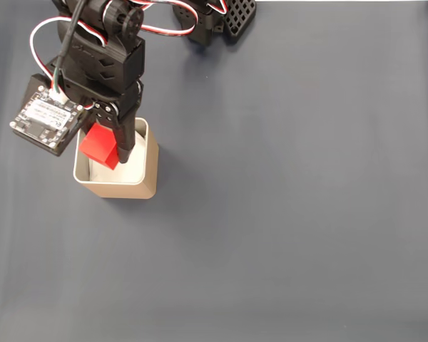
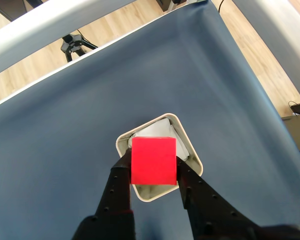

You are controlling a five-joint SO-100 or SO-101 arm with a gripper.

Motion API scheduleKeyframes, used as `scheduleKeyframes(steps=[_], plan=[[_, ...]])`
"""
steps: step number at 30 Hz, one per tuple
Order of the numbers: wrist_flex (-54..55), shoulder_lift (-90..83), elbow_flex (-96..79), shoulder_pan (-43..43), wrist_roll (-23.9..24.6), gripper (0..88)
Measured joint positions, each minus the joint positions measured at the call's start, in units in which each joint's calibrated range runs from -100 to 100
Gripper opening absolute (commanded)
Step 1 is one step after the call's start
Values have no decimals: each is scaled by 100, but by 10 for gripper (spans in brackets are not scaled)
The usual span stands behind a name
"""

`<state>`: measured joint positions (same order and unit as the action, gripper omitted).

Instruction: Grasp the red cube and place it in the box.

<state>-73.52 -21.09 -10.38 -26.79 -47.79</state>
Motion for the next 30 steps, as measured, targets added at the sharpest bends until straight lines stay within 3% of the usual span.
scheduleKeyframes(steps=[6,12,16,30], plan=[[0,0,0,-38,-5,11],[0,0,0,-60,-15,230],[8,0,0,-83,5,315],[8,-62,0,-83,5,395]])
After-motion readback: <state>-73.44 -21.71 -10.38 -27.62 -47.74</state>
